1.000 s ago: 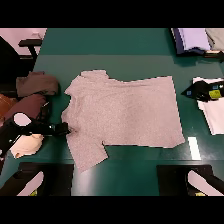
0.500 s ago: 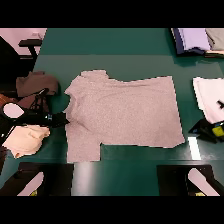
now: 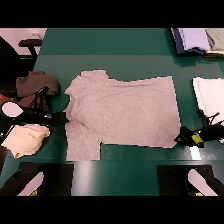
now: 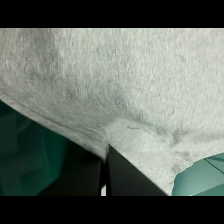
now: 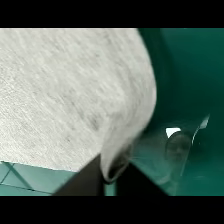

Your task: Fold the shirts.

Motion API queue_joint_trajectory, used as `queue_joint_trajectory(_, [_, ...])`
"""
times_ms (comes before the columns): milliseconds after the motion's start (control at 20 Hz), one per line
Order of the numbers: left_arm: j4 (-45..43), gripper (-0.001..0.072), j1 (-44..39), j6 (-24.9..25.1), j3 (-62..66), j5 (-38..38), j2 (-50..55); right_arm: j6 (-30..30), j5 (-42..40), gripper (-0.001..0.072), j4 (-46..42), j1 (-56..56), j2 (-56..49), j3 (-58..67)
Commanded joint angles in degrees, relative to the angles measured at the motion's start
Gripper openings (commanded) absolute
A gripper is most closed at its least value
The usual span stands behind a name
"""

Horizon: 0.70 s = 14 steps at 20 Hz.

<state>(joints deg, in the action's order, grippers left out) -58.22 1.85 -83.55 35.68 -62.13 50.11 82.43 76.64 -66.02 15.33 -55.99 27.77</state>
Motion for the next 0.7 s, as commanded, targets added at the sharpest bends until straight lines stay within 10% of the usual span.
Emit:
queue_joint_trajectory(0, [-0.07,0.0023,-0.02,0.07,0.70,-0.13,-0.57,-1.16,-2.12,0.0012,0.35,-4.55,0.59,1.03])
queue_joint_trajectory(650, [-0.33,0.0023,-0.02,-0.66,70.36,-4.26,-8.26,-1.11,1.81,0.0012,0.26,-1.01,14.49,70.16])
